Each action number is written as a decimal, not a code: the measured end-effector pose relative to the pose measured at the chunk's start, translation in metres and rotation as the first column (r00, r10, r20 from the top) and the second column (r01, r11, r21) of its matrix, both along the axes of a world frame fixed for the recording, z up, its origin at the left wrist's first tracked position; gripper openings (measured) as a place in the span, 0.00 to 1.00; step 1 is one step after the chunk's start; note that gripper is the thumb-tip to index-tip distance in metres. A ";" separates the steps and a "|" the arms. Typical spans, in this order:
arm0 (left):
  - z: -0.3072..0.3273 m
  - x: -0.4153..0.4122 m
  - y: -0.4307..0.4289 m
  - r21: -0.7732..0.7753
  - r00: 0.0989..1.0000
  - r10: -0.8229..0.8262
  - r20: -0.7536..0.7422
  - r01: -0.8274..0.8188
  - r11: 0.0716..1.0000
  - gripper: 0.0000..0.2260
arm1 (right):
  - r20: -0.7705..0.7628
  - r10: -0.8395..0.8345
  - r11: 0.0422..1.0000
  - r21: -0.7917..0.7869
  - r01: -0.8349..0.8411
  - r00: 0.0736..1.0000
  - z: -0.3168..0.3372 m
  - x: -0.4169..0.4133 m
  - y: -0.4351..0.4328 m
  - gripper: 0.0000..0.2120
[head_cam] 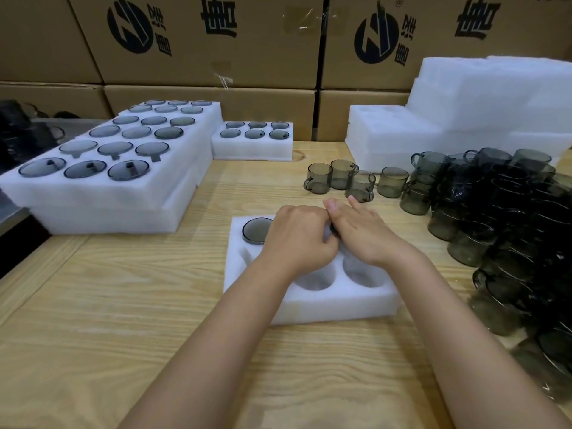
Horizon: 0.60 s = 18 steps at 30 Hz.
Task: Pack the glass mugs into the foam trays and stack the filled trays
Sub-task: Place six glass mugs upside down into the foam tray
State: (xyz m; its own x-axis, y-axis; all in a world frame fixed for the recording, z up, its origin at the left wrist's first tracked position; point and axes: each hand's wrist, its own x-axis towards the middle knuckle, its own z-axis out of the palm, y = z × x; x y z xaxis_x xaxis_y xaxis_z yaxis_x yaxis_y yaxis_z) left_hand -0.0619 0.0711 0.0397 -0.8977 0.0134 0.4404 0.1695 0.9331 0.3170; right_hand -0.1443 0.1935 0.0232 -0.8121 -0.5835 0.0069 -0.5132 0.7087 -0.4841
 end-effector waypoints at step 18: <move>-0.044 0.043 -0.088 0.961 0.995 0.080 0.052 -0.071 0.266 0.14 | -0.126 -0.075 0.974 0.203 0.100 0.989 -0.002 0.003 -0.008 0.29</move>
State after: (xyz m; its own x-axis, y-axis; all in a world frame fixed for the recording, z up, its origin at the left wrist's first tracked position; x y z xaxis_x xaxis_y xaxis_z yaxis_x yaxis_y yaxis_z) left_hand -0.0191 -0.0172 -0.0038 -0.8667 -0.4914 0.0856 0.1223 -0.0430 0.9916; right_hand -0.1411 0.1855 0.0211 -0.8607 -0.5091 -0.0088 -0.4894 0.8319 -0.2616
